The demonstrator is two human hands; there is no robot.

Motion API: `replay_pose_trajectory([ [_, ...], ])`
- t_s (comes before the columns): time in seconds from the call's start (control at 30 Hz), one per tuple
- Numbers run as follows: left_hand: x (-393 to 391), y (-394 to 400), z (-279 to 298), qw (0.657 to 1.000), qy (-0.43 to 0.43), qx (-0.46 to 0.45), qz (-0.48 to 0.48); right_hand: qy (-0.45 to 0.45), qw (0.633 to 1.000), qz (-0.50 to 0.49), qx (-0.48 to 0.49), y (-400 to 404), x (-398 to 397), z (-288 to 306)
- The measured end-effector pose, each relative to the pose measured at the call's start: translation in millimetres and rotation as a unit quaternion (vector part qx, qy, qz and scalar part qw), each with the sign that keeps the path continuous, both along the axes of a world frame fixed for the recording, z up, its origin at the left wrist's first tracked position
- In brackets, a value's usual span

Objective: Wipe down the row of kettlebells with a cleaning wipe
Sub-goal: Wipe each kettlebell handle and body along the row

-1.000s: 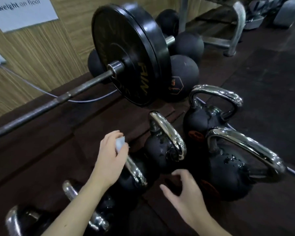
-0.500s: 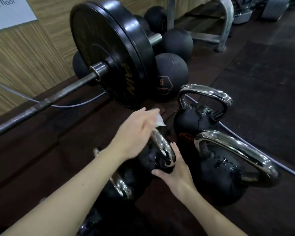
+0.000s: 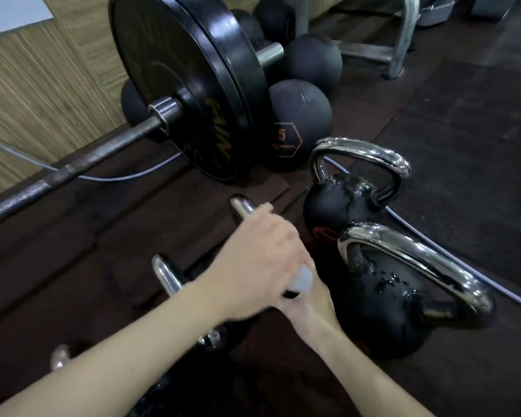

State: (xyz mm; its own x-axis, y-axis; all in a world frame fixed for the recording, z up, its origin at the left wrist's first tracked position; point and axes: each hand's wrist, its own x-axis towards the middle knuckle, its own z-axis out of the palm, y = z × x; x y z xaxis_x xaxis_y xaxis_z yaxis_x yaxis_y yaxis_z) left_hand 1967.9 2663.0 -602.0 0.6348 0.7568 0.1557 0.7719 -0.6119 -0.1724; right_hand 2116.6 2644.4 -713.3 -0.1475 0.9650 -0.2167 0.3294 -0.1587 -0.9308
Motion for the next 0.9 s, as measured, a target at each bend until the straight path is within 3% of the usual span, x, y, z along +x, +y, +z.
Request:
replay_pose_trajectory([
  [0.07, 10, -18, -6, 0.997, 0.036, 0.021, -0.070, -0.044, 0.997, 0.044, 0.041, 0, 1, -7],
  [0.13, -1, -12, 0, 0.995, 0.037, 0.021, -0.087, -0.053, 0.997, 0.023, 0.045, 3, -2, -9],
  [0.17, -11, -1, 4, 0.998, 0.007, 0.012, -0.062, 0.004, 1.000, -0.002, -0.003, 4, -3, -10],
  [0.23, -30, 28, 12, 0.995, -0.089, 0.002, 0.045, 0.006, 1.000, -0.013, -0.014, 4, -7, -6],
  [0.3, -45, 61, 5, 0.946, -0.231, -0.092, 0.209, 0.020, 1.000, -0.005, -0.018, 3, -8, 3],
  [0.33, -51, 73, -2, 0.886, -0.320, -0.167, 0.291, 0.025, 1.000, -0.007, -0.016, 2, -7, 3],
  [0.37, -56, 82, -11, 0.800, -0.407, -0.240, 0.369, 0.014, 1.000, -0.005, -0.014, 2, -6, 2],
  [0.43, -55, 86, -20, 0.579, -0.604, -0.353, 0.419, 0.012, 1.000, -0.003, -0.017, 2, -5, 5],
  [0.47, -51, 83, -23, 0.511, -0.654, -0.365, 0.423, 0.015, 1.000, -0.003, -0.015, 2, -5, 6],
  [0.5, -46, 79, -21, 0.483, -0.677, -0.364, 0.420, 0.015, 1.000, 0.000, -0.014, 2, -5, 7],
  [0.57, -36, 70, -15, 0.529, -0.669, -0.319, 0.413, 0.011, 1.000, 0.003, -0.013, 2, -3, 6],
  [0.6, -33, 63, -9, 0.590, -0.639, -0.285, 0.404, 0.003, 1.000, 0.000, -0.008, 3, -4, 6],
  [0.63, -30, 54, -4, 0.696, -0.575, -0.221, 0.369, -0.006, 1.000, 0.000, -0.005, 3, -5, 3],
  [0.67, -28, 44, 2, 0.822, -0.464, -0.133, 0.301, -0.007, 1.000, -0.005, -0.004, 3, -6, 2],
  [0.7, -24, 33, 4, 0.921, -0.321, -0.060, 0.212, 0.000, 1.000, -0.007, -0.009, 4, -6, 2],
  [0.73, -18, 20, 4, 0.974, -0.183, 0.001, 0.134, 0.018, 1.000, -0.009, -0.022, 4, -6, 0],
  [0.8, -6, 0, -8, 0.999, 0.014, 0.032, 0.014, 0.036, 0.999, -0.008, -0.025, 3, -4, -6],
  [0.9, -2, -9, -13, 0.991, 0.078, 0.048, -0.102, -0.008, 1.000, -0.004, 0.007, 3, 0, -16],
])
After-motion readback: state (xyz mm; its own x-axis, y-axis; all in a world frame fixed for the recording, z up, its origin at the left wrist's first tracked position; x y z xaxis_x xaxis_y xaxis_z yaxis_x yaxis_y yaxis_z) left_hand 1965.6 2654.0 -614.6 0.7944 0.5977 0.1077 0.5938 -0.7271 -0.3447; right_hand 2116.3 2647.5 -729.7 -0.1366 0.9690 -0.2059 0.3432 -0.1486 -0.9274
